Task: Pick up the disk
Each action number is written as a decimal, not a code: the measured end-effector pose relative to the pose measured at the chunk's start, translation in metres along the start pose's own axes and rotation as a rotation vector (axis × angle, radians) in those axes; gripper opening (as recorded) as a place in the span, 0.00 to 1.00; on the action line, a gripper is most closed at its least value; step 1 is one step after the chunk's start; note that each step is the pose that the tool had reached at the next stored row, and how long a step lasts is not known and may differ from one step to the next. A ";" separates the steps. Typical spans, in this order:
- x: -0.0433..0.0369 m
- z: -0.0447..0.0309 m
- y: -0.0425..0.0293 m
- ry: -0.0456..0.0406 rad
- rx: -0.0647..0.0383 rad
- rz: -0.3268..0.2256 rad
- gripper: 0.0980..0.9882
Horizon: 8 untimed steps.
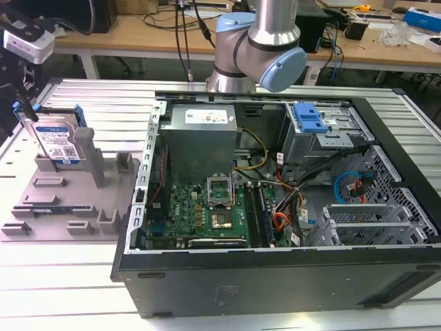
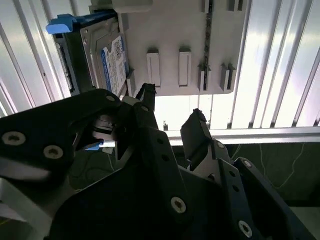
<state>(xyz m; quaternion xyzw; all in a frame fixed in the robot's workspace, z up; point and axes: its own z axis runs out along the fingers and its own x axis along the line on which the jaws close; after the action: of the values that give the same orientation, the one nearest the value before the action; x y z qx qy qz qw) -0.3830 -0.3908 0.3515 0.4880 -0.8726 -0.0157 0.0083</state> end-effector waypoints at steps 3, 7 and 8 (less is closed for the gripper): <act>0.0000 0.0009 0.0000 0.0038 0.001 -0.119 0.43; 0.0000 0.0020 -0.0001 0.0068 0.004 -0.242 0.43; 0.0000 0.0024 0.0000 0.0067 0.007 -0.265 0.43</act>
<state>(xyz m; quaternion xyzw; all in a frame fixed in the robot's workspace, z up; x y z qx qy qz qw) -0.3830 -0.3908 0.3492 0.5990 -0.8006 -0.0122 0.0074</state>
